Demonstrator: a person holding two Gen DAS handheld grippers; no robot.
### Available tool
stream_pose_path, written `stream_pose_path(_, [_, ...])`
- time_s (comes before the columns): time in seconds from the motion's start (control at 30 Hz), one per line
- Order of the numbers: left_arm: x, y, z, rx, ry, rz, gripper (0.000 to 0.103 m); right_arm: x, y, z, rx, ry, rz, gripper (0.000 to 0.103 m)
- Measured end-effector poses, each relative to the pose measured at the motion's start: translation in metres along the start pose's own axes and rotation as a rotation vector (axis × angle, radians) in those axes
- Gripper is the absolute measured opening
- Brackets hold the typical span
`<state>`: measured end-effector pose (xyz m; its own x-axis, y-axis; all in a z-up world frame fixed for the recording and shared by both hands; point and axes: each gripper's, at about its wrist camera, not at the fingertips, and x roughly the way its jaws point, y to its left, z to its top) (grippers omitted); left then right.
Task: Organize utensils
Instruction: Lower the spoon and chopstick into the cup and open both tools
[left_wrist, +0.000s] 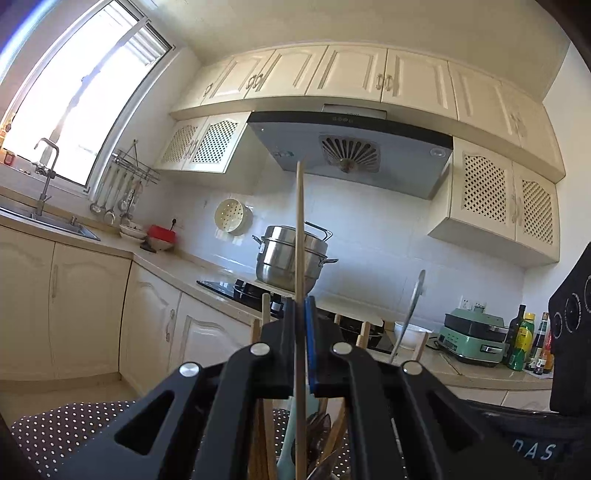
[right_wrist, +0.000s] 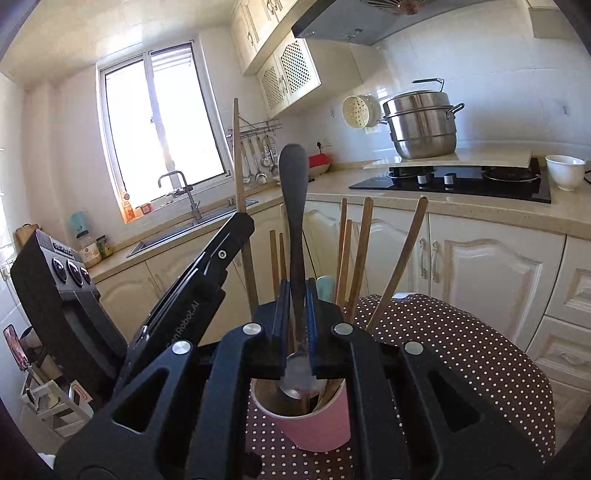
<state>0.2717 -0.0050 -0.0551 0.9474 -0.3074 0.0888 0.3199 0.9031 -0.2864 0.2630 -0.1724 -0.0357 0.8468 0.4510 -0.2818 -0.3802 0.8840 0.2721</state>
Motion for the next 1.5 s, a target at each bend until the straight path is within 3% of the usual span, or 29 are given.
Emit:
stream_pose_path(0.93, [-0.006, 0.007, -0.014, -0.003, 0.027, 0.013, 0.006, -0.013, -0.01, 0.007, 0.06, -0.04, -0.013, 0.01])
stream_pose_path(0.97, [-0.007, 0.007, -0.014, 0.002, 0.028, 0.016, 0.011, -0.013, -0.009, 0.006, 0.06, -0.04, -0.014, 0.01])
stream_pose_path(1.0, [-0.008, 0.006, -0.014, 0.003, 0.03, 0.017, 0.023, -0.014, -0.009, 0.006, 0.063, -0.037, -0.012, 0.01])
stream_pose_path(1.03, [-0.009, 0.006, -0.014, 0.003, 0.032, 0.019, 0.028, -0.014, -0.009, 0.005, 0.064, -0.035, -0.012, 0.01])
stream_pose_path(1.23, [-0.021, 0.004, -0.008, 0.006, 0.043, 0.024, 0.03, -0.019, -0.007, 0.005, 0.063, -0.033, -0.017, 0.01])
stream_pose_path(1.5, [-0.045, -0.003, 0.006, 0.024, 0.061, 0.056, 0.043, -0.036, 0.002, 0.006, 0.058, -0.041, -0.026, 0.01])
